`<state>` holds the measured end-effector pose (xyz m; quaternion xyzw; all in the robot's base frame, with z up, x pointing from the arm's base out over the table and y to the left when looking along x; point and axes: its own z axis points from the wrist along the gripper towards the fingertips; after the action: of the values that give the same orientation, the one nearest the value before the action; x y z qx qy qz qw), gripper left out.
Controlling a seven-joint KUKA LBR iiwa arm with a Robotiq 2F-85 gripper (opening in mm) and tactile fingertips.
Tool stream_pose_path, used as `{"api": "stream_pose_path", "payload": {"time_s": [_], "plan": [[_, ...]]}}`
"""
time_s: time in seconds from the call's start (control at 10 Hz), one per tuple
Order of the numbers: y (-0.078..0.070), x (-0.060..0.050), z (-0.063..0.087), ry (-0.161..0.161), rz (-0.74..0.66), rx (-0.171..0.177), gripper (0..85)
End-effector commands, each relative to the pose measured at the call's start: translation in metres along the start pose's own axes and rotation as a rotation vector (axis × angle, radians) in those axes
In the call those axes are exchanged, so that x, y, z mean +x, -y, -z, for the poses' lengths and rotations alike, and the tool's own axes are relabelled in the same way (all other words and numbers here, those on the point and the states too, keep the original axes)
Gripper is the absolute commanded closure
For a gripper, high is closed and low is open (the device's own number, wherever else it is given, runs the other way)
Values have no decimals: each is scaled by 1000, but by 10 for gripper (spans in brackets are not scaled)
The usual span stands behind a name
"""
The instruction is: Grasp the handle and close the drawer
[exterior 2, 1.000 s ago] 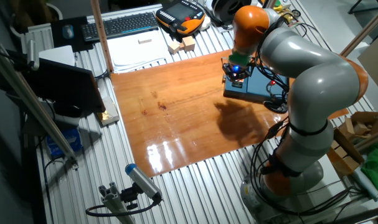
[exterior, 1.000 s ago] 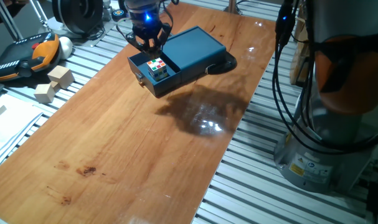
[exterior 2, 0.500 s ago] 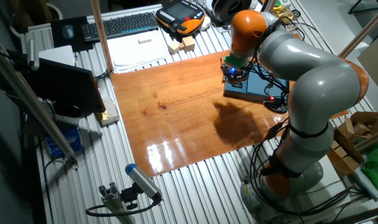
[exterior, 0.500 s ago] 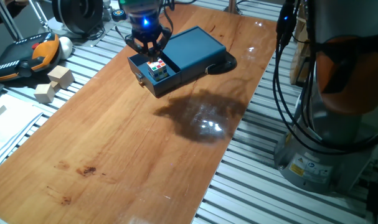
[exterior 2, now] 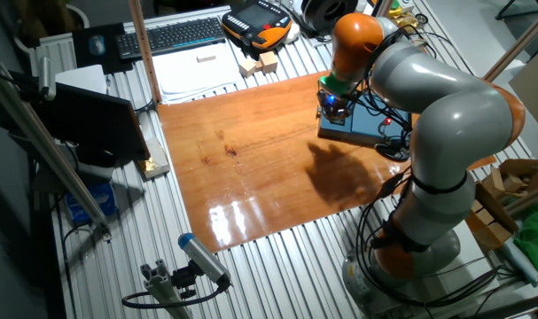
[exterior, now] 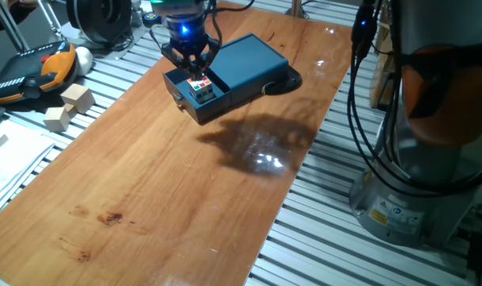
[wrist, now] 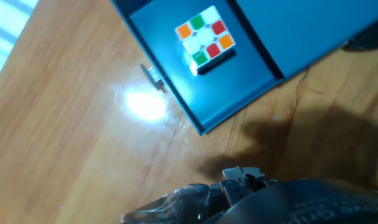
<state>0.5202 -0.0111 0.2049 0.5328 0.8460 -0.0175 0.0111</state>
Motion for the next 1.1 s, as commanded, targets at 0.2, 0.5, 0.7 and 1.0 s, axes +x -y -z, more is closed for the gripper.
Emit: {"api": "stream_pose_path", "payload": {"time_s": [0.2, 0.5, 0.7, 1.0], "plan": [[0, 0, 0, -11, -142, 5, 830], [-2, -3, -3, -26, -251, -1, 830], [0, -2, -2, -22, -164, 14, 817], [1, -3, -1, -36, -292, 59, 777]]}}
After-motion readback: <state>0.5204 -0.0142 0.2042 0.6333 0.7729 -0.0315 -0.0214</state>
